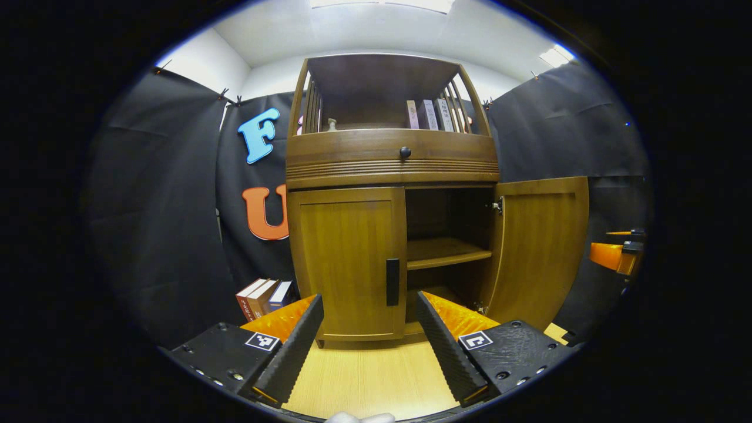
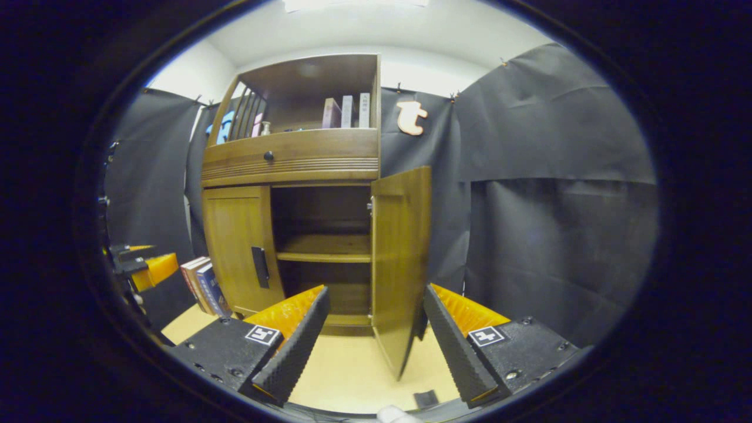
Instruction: Open the right door of the double-door shoe cabinet with the right hand, and open the left door with the left hand.
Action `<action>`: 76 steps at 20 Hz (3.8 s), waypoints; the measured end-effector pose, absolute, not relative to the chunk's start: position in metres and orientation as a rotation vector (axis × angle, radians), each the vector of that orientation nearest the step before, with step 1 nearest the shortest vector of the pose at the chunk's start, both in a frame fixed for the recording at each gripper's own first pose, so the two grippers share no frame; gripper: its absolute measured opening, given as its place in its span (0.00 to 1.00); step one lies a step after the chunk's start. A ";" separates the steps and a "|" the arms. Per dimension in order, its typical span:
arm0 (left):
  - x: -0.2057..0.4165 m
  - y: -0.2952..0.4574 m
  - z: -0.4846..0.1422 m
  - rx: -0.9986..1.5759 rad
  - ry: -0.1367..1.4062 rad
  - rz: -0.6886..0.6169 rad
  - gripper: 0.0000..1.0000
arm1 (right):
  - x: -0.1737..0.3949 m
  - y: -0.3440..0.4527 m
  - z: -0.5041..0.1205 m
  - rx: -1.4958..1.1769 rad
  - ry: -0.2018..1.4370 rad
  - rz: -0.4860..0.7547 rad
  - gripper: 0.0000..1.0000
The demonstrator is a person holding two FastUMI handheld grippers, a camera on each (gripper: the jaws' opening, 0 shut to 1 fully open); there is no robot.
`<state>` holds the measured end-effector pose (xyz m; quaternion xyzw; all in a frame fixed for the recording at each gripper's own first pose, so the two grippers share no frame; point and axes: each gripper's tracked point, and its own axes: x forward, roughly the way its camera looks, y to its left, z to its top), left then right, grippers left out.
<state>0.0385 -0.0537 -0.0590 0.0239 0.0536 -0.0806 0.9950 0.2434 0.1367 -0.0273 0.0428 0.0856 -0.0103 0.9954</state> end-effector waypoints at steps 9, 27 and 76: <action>0.107 -0.062 -0.097 0.033 0.120 -0.179 0.95 | 0.249 0.196 -0.030 0.042 0.202 0.047 1.00; 0.299 -0.140 -0.160 0.040 0.128 -0.208 0.72 | 0.227 0.170 -0.036 -0.032 0.279 -0.046 1.00; 0.107 0.117 -0.156 -0.040 0.142 -0.082 0.01 | 0.180 0.233 -0.068 0.035 0.343 0.187 1.00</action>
